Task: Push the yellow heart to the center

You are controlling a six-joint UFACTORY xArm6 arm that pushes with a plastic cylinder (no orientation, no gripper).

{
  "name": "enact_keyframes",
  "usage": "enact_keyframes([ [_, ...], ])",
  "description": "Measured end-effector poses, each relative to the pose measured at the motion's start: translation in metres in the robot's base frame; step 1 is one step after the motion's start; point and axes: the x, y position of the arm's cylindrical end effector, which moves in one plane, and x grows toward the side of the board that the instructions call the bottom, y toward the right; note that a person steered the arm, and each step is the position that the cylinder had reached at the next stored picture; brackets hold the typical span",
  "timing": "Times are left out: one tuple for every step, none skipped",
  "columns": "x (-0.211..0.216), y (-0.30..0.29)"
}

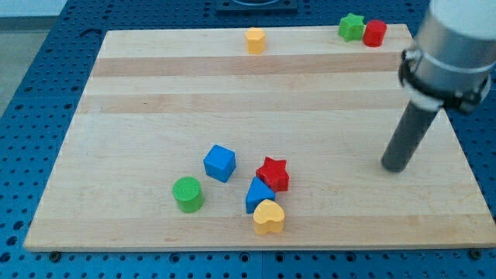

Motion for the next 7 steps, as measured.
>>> enact_keyframes([
  [0.052,-0.042],
  [0.088,-0.090],
  [0.087,-0.130],
  [0.087,-0.187],
  [0.080,-0.213],
  [0.058,-0.213],
  [0.042,-0.201],
])
